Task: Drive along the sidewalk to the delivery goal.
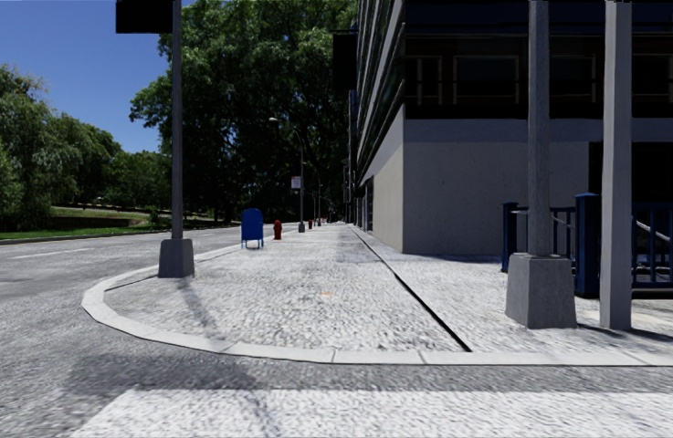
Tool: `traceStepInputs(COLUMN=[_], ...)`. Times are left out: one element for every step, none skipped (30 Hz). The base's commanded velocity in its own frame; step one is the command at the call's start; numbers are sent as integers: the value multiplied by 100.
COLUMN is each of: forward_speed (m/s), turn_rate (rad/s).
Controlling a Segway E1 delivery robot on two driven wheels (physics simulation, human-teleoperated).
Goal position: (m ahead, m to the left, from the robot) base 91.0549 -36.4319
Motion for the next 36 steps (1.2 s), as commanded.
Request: traceStepInputs(forward_speed=[200, 200, 200, 200, 200, 200, 200, 200, 200, 200, 200, 200, 200, 200, 200, 200, 200, 200, 200, 200, 200, 182, 167, 167, 157, 150, 139, 139, 134, 133, 132, 132, 132, 132, 132, 132], turn_rate=[0, 0, 0, 0, 0, 0, 0, 0, 0, 0, 0, 0, 0, 0, 0, 0, 0, 0, 0, 0, 0, 0, 0, 0, 0, 0, 0, 0, 0, 0, 0, 0, 0, 0, 0, 0])
